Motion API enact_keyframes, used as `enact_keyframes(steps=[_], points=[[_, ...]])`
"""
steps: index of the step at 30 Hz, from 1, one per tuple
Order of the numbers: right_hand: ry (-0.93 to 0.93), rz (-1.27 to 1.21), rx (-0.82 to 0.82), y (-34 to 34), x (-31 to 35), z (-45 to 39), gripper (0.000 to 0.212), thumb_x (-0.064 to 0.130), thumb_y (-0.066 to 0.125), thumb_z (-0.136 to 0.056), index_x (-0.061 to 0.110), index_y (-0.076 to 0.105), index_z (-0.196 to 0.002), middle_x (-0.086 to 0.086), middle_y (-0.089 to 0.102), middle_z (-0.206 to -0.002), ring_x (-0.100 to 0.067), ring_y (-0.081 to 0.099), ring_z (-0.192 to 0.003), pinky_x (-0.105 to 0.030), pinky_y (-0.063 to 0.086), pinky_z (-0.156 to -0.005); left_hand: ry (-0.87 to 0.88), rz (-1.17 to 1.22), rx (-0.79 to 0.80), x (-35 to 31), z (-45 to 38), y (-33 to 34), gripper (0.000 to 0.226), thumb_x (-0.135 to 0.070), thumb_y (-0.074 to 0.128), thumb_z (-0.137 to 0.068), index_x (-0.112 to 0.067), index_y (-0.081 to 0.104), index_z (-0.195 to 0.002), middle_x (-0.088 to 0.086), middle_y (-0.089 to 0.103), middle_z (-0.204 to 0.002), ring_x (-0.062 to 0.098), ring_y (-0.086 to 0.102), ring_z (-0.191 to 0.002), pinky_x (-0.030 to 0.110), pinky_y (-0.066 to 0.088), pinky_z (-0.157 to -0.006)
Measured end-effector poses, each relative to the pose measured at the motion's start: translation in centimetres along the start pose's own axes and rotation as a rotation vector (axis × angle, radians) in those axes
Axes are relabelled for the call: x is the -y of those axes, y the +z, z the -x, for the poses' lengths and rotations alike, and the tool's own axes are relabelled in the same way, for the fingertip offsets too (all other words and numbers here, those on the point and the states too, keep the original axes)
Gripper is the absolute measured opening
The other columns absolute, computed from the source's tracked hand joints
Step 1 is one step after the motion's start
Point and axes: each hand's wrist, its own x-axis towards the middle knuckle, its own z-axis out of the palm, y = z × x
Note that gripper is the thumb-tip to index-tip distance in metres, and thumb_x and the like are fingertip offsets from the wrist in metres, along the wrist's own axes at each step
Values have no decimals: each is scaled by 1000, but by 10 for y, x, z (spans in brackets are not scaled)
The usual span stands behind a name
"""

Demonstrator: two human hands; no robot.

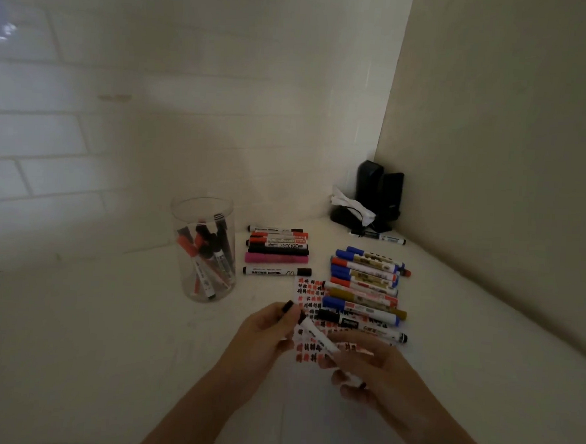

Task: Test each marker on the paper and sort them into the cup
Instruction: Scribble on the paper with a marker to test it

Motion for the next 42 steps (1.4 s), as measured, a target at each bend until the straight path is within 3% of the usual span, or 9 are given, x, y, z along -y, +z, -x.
enact_keyframes(steps=[4,8,12,15,19,25,33,37,42], points=[[-114,288,-8,21,3,-4,25,30,48,-98,12,65,-103,0,59,-63,-13,49,-54,-25,41,-55,33,48,81,-6,3,7,29,-24,45,-98,-11,69,-108,4,71,-105,19,65,-102,32,49,-90],[-297,438,-128,32,2,-4,32,46,44,-90,26,67,-81,10,50,-50,-5,40,-46,-23,34,-52,25,297,35,-12,7,18,28,-19,45,-96,-7,70,-98,7,72,-97,16,68,-89,23,54,-72],[-366,757,-276,23,-17,15,27,48,51,-90,39,64,-112,14,67,-71,1,59,-67,-13,46,-61,147,658,-277,-27,-14,-14,10,-12,53,-91,-9,62,-92,5,65,-87,11,63,-77,23,55,-74],[-243,782,-311,-2,-22,19,41,58,41,-85,38,61,-113,10,66,-80,-2,59,-64,-10,45,-59,242,-128,-289,-23,-16,-24,16,-23,53,-96,-16,67,-99,-6,71,-96,6,64,-94,24,49,-88],[-360,654,-356,-13,-23,8,33,25,46,-98,51,50,-119,12,63,-98,-9,57,-55,-14,47,-55,253,-661,-120,19,-17,-10,17,-30,58,-93,-28,65,-108,-19,65,-98,-13,59,-90,7,48,-78],[-251,-257,-286,-32,-3,9,28,11,47,-98,22,64,-118,-4,73,-103,-17,70,-93,-32,56,-76,292,-805,-131,39,-27,-8,20,-33,59,-92,-28,63,-112,-14,62,-102,-5,57,-89,1,41,-73],[-245,232,-428,-29,-19,-22,18,31,58,-91,15,65,-93,1,60,-63,-10,52,-53,-22,44,-51,344,-808,-174,45,-45,-17,11,-33,61,-91,-35,63,-101,-21,61,-92,-11,57,-86,4,41,-74],[-309,434,-517,-33,-36,-32,2,38,57,-91,37,58,-91,13,68,-82,-3,66,-73,-15,53,-62,404,-878,-169,50,-43,-20,12,-33,62,-90,-31,64,-101,-21,59,-89,-9,56,-86,0,39,-75],[-326,524,-610,-40,-44,-34,7,36,63,-87,34,58,-84,15,66,-79,-2,64,-73,-17,51,-64,418,-934,-199,53,-45,-16,16,-35,59,-91,-29,64,-105,-21,56,-87,-8,53,-81,1,38,-71]])
